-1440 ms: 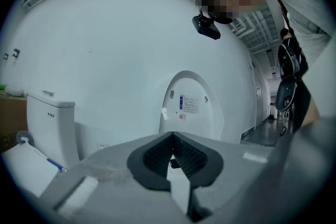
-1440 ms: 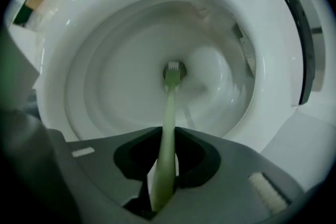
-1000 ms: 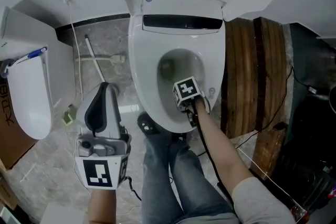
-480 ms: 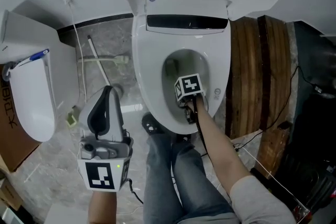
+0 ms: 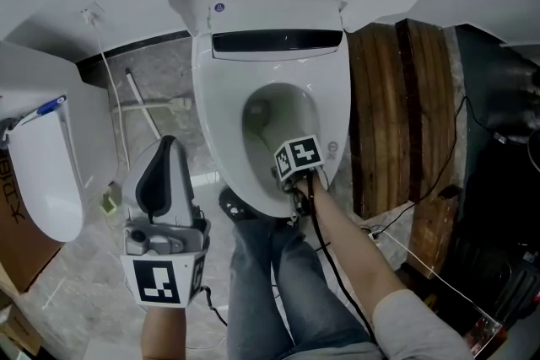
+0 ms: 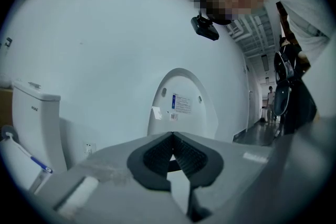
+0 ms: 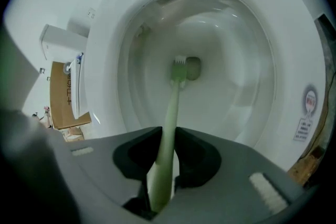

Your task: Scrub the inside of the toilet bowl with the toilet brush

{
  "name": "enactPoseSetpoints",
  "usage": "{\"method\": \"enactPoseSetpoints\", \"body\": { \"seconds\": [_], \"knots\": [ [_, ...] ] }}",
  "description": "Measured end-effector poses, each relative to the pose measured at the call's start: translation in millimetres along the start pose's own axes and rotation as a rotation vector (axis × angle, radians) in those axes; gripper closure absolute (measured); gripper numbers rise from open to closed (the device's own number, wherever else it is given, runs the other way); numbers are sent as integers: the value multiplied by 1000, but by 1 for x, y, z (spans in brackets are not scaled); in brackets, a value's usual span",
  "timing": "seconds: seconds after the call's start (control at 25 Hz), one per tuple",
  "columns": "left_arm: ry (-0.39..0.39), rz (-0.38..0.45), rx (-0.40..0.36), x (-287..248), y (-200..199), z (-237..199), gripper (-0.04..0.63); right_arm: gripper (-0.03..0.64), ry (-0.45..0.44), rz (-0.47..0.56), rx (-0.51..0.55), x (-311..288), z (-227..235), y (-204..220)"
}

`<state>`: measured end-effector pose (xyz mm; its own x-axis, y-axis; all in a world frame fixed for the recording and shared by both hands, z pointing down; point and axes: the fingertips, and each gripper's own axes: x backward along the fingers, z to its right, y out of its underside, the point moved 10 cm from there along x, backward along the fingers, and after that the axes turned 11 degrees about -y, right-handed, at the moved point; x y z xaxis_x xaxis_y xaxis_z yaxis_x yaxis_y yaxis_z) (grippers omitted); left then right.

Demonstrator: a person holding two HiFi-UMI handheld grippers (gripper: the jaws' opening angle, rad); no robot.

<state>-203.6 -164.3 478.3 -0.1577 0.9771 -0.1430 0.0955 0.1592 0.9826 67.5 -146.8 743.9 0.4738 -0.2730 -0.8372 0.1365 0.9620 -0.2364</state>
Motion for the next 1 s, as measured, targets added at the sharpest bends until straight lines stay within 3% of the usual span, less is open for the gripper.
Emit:
{"method": "enactPoseSetpoints", "body": {
  "seconds": [0.12,0.28,0.4,0.56,0.68,0.76,1.0],
  "knots": [
    [12,-5,-3,-5,1,1,592,541,19,26,-38,-5,3,1],
    [25,-15,-13,-9,4,-4,592,541,146,4,29,-14,3,-12],
    [31,-25,-18,-10,8,-11,592,543,281,-36,173,-23,-1,-26],
    [32,-35,-24,-13,12,-22,592,543,536,-138,452,-34,-12,-45],
    [38,-37,-24,-14,14,-28,592,543,632,-189,544,-45,-16,-49],
    [57,-27,-2,-16,14,-30,592,540,571,-169,480,-48,-16,-48],
    [64,-32,-19,-16,11,-28,592,543,254,-33,137,-24,-7,-36]
  ]
}}
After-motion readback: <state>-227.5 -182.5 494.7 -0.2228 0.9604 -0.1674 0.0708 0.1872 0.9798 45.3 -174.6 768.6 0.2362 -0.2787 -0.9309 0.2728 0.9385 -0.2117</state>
